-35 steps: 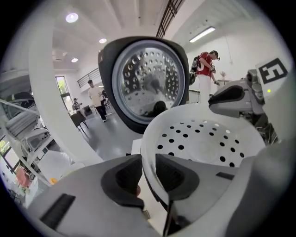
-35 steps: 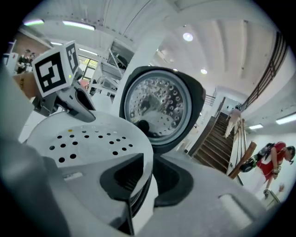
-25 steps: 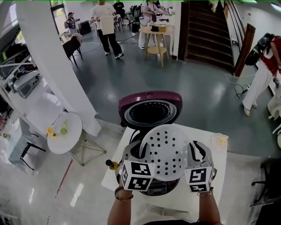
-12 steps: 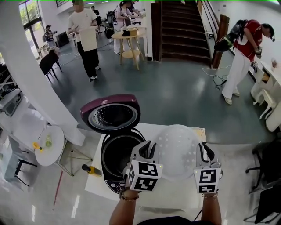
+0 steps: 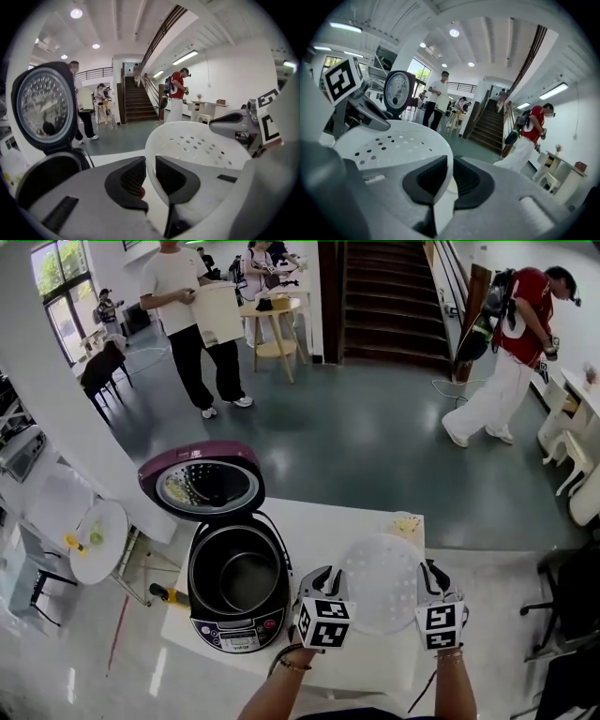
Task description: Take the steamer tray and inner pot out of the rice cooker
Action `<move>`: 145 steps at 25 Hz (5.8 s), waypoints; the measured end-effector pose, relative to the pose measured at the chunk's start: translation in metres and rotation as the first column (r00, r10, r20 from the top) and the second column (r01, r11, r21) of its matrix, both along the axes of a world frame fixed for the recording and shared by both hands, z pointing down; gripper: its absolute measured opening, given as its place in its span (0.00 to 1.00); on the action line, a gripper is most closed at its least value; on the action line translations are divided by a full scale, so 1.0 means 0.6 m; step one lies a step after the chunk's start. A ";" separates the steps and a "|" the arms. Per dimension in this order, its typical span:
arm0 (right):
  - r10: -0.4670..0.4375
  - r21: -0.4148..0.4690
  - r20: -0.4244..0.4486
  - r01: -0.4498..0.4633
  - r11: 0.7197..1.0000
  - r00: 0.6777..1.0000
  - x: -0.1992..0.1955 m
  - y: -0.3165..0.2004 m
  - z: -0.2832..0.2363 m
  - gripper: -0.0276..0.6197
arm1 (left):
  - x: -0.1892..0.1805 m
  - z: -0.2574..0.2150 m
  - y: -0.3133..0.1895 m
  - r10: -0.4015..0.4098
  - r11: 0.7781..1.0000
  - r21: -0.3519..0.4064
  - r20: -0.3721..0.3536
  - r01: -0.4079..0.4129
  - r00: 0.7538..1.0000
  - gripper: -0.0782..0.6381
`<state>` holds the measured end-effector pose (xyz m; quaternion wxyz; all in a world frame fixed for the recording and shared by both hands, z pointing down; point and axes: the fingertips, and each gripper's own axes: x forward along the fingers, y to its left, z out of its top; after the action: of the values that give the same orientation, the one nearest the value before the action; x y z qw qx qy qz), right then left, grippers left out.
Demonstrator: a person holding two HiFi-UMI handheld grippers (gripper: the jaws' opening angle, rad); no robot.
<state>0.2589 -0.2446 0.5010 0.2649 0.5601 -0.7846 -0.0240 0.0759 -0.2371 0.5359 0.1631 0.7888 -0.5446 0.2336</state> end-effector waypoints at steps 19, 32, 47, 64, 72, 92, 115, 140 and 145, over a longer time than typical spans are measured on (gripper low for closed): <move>-0.223 -0.331 -0.016 0.205 0.921 0.975 -0.164 -0.267 0.320 0.10 | -0.127 0.314 -0.123 -0.504 0.841 -0.194 0.058 0.505 0.862 0.17; -0.180 -0.345 -0.077 0.143 0.927 0.981 -0.184 -0.319 0.350 0.10 | -0.152 0.331 -0.175 -0.534 0.832 -0.168 0.023 0.529 0.845 0.17; -0.080 -0.214 0.056 0.090 0.973 0.995 -0.168 -0.284 0.255 0.36 | -0.067 0.145 -0.145 -0.378 0.919 0.067 -0.128 0.388 0.917 0.41; -0.358 0.206 0.431 0.296 0.933 0.828 -0.276 -0.009 -0.127 0.10 | -0.264 -0.187 0.132 -0.435 0.762 0.400 -0.265 0.508 0.861 0.34; -0.371 0.134 0.348 0.346 0.928 0.861 -0.423 -0.005 -0.097 0.10 | -0.491 -0.141 0.166 -0.560 0.760 0.284 -0.173 0.585 0.811 0.26; -0.330 -0.277 -0.091 0.295 0.915 0.939 -0.626 -0.070 0.083 0.36 | -0.633 0.081 0.031 -0.077 0.984 -0.140 0.217 0.109 0.973 0.34; -0.428 -0.521 -0.460 0.154 0.839 0.778 -0.649 -0.130 0.188 0.41 | -0.656 0.129 -0.047 0.001 0.945 -0.293 0.450 0.146 0.893 0.37; -0.321 0.048 -0.077 0.326 0.944 0.944 -0.632 -0.033 -0.166 0.06 | -0.607 -0.154 0.028 -0.183 0.983 0.015 0.230 0.185 0.956 0.13; -0.304 0.132 -0.042 0.307 0.943 0.952 -0.584 -0.008 -0.220 0.06 | -0.558 -0.206 0.042 -0.175 0.983 0.099 0.244 0.155 0.954 0.13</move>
<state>-0.0914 -0.2497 0.3688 0.2274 0.4484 -0.8554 -0.1244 -0.2588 -0.2121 0.4124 0.0804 0.7102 -0.6337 0.2959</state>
